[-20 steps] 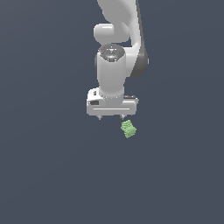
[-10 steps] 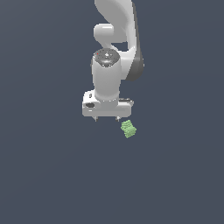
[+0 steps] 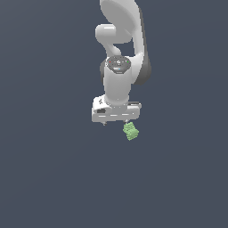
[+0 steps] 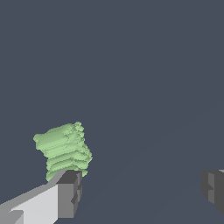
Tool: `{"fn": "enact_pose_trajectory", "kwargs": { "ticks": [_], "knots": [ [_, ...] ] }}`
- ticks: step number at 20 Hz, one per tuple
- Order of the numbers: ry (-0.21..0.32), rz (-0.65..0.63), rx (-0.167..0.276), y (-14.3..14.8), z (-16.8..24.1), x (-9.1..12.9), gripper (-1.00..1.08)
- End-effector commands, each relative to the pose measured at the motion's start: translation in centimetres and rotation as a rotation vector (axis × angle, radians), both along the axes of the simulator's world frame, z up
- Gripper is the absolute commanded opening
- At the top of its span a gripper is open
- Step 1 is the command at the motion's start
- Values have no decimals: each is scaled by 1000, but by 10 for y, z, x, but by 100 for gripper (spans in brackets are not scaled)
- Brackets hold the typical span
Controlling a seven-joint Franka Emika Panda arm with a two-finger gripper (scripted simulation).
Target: Pick up the object and move it to a goal position.
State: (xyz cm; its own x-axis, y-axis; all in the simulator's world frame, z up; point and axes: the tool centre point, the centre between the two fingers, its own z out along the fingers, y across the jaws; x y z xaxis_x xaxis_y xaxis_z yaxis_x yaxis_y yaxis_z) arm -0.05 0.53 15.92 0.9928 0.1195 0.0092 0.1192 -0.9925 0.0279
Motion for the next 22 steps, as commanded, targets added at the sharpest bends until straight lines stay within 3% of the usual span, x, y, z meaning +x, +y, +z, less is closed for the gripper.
{"fn": "enact_pose_trajectory", "kwargs": {
  "ticks": [1, 10, 22],
  "knots": [
    [5, 65, 4, 19, -12, -4, 100],
    [15, 284, 22, 82, -50, -22, 100],
    [17, 303, 24, 87, -71, -25, 100]
  ]
}}
